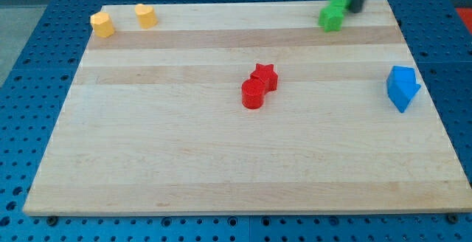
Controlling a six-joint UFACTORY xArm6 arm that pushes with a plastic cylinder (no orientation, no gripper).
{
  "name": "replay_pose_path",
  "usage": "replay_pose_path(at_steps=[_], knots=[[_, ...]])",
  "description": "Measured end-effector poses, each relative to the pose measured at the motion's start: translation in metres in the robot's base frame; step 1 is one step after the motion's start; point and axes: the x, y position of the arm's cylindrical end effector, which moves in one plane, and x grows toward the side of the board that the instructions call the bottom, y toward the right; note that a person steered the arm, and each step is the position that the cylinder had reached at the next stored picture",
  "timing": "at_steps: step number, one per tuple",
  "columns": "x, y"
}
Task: Move away from the red star
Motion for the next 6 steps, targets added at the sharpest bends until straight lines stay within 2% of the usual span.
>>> replay_pose_path(at_steps=[1,2,3,4,5,6], knots=[[0.025,-0.052],[0.025,-0.026],[-0.013,-0.019],[-0.016,0.029],[0.021,0.009],[0.073,0.018]])
